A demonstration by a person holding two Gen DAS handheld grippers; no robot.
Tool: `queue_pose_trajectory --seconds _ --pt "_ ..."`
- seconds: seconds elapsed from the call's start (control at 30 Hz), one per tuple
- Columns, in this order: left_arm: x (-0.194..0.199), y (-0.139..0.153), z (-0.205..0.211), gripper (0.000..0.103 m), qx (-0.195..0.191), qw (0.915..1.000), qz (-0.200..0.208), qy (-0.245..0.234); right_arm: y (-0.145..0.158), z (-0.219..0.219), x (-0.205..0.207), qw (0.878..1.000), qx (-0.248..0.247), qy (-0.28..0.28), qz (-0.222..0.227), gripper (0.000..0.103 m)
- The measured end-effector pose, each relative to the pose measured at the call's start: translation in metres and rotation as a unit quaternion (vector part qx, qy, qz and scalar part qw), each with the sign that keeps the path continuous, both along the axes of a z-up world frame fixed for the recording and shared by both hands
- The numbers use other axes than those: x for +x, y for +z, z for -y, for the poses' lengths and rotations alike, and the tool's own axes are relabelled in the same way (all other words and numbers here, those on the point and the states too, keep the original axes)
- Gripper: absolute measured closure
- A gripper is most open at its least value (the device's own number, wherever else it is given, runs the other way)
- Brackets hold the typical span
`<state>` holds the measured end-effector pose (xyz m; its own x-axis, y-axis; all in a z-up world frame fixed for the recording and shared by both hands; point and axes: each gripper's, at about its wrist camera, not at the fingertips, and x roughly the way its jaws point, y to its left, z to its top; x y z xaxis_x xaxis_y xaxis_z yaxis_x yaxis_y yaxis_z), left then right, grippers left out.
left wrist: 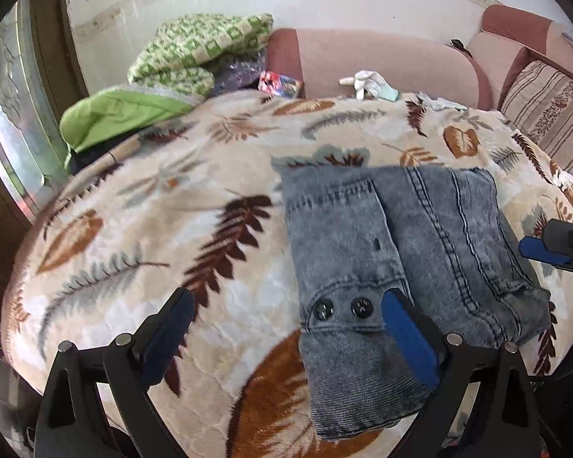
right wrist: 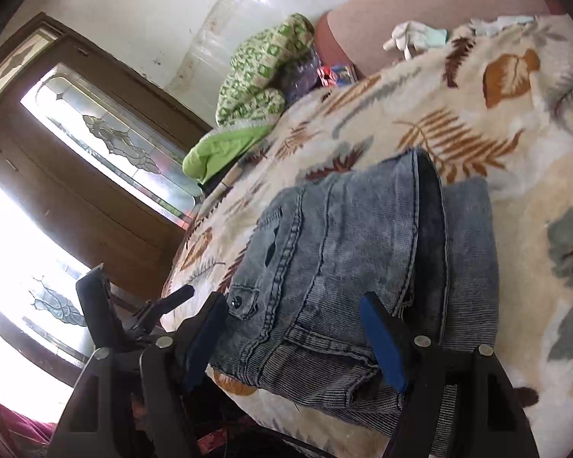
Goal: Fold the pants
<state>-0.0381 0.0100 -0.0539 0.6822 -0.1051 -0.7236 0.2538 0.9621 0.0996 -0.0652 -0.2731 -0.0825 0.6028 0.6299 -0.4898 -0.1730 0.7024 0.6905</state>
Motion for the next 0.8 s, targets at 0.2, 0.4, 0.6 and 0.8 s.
queue_pose_trajectory --seconds 0.2,0.4,0.6,0.8 --pt "-0.003 0.016 0.005 0.004 0.023 0.9991 0.034 0.007 0.011 0.010 -0.012 0.999 -0.006 -0.035 0.020 0.028" --pt "-0.006 0.026 0.013 0.004 0.044 0.9975 0.054 0.009 0.016 0.025 -0.015 0.997 0.001 -0.077 0.024 0.028" --pt "-0.006 0.029 0.016 0.004 0.056 0.9965 0.060 0.011 0.013 0.037 -0.015 0.994 0.011 -0.104 0.010 0.027" --pt "-0.006 0.025 0.014 0.004 0.060 0.9965 0.056 0.012 0.007 0.042 -0.014 0.993 0.021 -0.117 -0.008 0.026"
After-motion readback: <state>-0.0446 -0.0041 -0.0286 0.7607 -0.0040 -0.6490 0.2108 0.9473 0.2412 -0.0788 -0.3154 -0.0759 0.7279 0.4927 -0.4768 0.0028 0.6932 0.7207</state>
